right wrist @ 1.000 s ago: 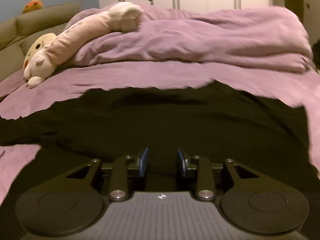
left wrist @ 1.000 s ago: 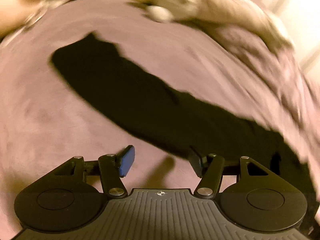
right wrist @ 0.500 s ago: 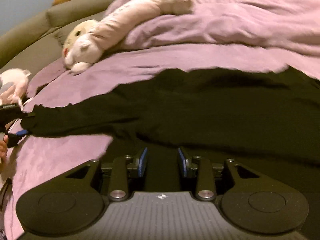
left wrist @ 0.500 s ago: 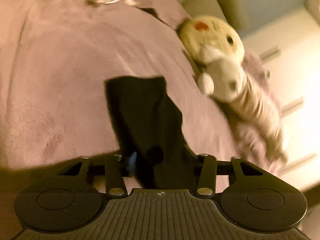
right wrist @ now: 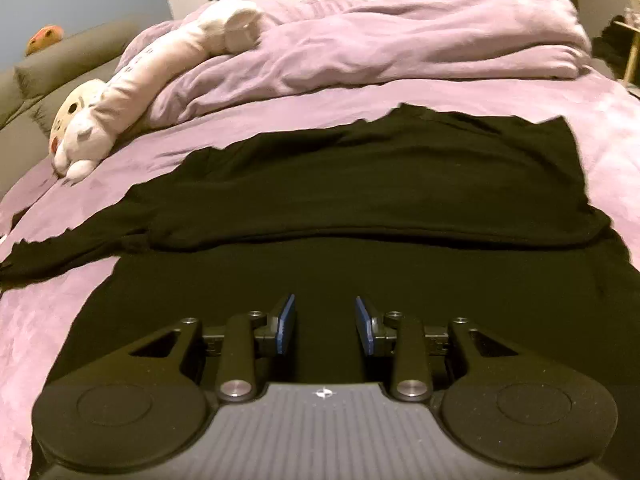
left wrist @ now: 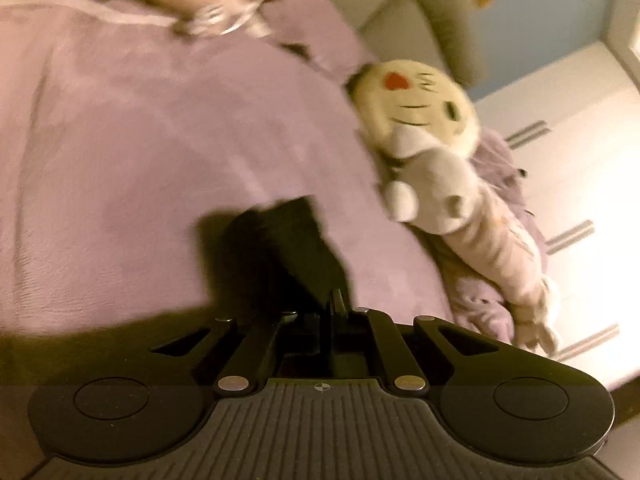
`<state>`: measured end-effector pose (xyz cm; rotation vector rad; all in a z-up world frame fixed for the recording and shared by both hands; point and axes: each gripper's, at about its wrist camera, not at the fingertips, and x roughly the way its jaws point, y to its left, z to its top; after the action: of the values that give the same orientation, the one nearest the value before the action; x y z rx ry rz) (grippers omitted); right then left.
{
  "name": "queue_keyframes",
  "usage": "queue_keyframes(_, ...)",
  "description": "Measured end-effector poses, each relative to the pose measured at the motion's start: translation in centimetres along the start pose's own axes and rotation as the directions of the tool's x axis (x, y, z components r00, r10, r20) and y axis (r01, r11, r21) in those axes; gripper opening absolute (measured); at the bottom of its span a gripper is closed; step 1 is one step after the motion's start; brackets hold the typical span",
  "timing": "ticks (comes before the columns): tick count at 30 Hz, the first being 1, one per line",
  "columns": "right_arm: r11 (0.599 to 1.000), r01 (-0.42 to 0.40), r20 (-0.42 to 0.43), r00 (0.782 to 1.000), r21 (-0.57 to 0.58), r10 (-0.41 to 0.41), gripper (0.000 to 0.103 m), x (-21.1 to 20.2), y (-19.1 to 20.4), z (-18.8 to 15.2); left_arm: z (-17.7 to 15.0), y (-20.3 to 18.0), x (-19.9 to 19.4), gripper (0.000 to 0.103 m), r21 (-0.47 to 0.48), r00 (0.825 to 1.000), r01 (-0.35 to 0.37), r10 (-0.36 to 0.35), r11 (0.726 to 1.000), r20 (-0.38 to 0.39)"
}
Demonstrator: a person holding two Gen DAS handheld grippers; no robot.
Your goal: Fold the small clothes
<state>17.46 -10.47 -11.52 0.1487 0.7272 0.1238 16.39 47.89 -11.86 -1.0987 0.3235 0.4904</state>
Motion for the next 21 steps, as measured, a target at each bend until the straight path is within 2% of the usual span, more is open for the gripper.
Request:
queue_keyframes(2, 1.0, 0.019, 0.006, 1.0, 0.001, -0.019, 0.032, -0.2, -0.4, -0.4, -0.4, -2.4, -0.4, 0.005, 0.082, 0.999, 0.044, -0.044, 0.996, 0.0)
queue_keyframes(4, 1.0, 0.017, 0.01, 1.0, 0.012, -0.017, 0.032, -0.3, -0.7, -0.7, -1.3, -5.4, -0.9, 0.005, 0.18, 0.996, 0.093, -0.092, 0.979, -0.018)
queue_keyframes(7, 0.999, 0.009, 0.022, 1.0, 0.031, -0.01, 0.032, -0.5, -0.8, -0.9, -3.9, -10.5, -1.5, 0.005, 0.302, 0.977, 0.21, -0.192, 0.93, -0.087)
queue_keyframes(10, 0.999, -0.003, 0.033, 0.999, 0.047, 0.001, 0.032, -0.8, -1.1, -1.2, -8.5, -16.2, -1.9, 0.005, 0.408, 0.938, 0.345, -0.292, 0.845, -0.188)
queue_keyframes(13, 0.997, -0.021, 0.039, 0.999, 0.074, 0.018, 0.032, -1.1, -1.6, -1.3, -14.9, -21.0, -1.8, 0.005, 0.459, 0.878, 0.471, -0.352, 0.753, -0.324)
queue_keyframes(15, 0.996, -0.03, 0.04, 0.999, 0.089, 0.026, 0.032, -1.3, -2.0, -1.4, -19.7, -23.1, -1.4, 0.005, 0.485, 0.844, 0.523, -0.346, 0.701, -0.409)
queue_keyframes(17, 0.994, -0.04, 0.041, 0.999, 0.103, 0.036, 0.032, -1.4, -2.4, -1.5, -24.3, -24.2, -0.7, 0.005, 0.516, 0.831, 0.534, -0.302, 0.669, -0.468)
queue_keyframes(19, 0.992, -0.054, 0.035, 0.998, 0.11, 0.05, 0.032, -1.6, -2.8, -1.5, -28.4, -24.4, 0.5, 0.006, 0.532, 0.82, 0.525, -0.226, 0.664, -0.526)
queue_keyframes(21, 0.991, -0.067, 0.029, 0.998, 0.116, 0.064, 0.032, -1.8, -3.1, -1.5, -31.4, -23.5, 1.2, 0.008, 0.552, 0.82, 0.481, -0.127, 0.682, -0.558)
